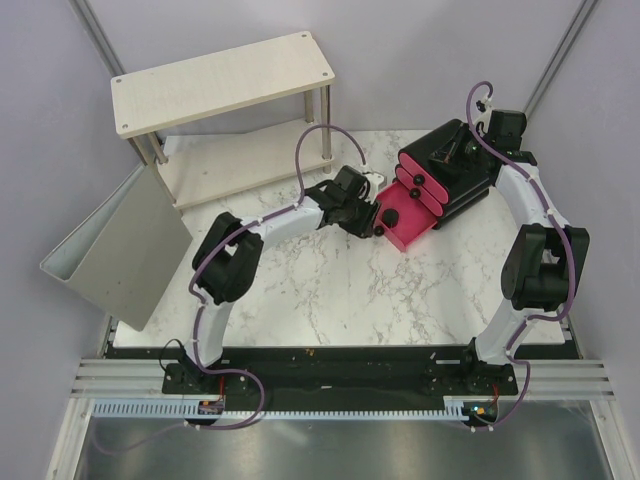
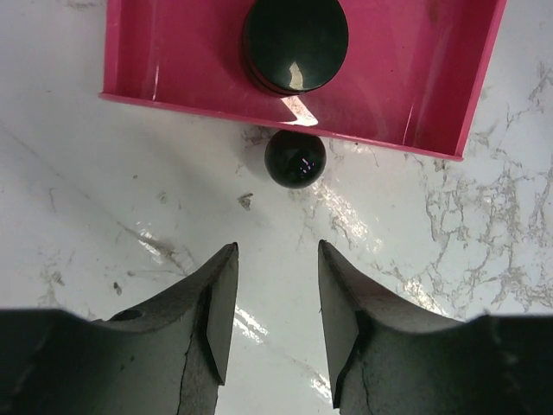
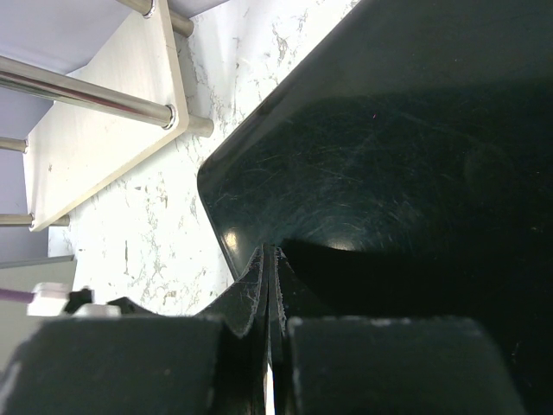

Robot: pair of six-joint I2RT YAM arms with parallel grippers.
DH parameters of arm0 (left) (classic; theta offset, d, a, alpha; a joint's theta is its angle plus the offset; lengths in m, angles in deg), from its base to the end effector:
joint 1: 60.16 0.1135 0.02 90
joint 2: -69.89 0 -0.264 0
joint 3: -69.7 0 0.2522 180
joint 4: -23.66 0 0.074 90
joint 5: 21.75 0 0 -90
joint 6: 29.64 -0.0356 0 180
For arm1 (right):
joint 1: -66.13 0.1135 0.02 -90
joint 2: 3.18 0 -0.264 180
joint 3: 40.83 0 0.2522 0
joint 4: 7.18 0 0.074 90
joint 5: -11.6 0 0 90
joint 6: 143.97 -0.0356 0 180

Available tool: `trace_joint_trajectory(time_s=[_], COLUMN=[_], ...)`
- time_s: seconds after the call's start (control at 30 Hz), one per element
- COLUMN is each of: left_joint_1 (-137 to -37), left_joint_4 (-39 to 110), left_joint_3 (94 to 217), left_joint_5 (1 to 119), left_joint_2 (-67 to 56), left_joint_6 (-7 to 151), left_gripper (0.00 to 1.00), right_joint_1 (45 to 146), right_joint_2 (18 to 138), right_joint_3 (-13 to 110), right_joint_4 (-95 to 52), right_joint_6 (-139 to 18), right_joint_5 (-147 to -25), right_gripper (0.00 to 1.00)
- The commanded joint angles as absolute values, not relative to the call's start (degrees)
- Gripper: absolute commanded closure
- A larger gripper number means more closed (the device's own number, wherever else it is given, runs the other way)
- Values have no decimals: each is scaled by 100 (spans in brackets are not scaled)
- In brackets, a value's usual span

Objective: Organize the makeup

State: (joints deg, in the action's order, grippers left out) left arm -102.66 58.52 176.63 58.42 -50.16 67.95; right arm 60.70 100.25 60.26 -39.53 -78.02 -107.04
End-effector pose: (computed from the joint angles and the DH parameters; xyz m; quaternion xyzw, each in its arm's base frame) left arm 0.3430 -0.3226 0.2037 0.3083 0.8780 -0.2237 0.2898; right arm 0.4196 -0.0227 0.3001 0.1073 0.8592 0.2889 0.4084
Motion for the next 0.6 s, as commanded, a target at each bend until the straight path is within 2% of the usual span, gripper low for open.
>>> trace_joint_trajectory(time_s=[0.0,0.2,0.57], left_joint_1=[-10323,-10367,-10384], left_joint_4=[5676,5676,5605], left_joint_3=[18067,18322,19156], left_joint_5=[5621,5533,5586], left_joint_2=[-5395,-5781,-6352], left_joint_6=[6879,7047,7284], left_gripper=[53,57,59], right_joint_1=[6068,6068,6068], right_joint_2=[10387,10404,10395], right_joint_3=[5713,5731,5687], right_joint_4=[-4942,-4951,-4951], right_joint_6=[-7620,-7620,-7620], right_joint_5=[-10354,-10354,-10336], right_gripper=[100,100,100])
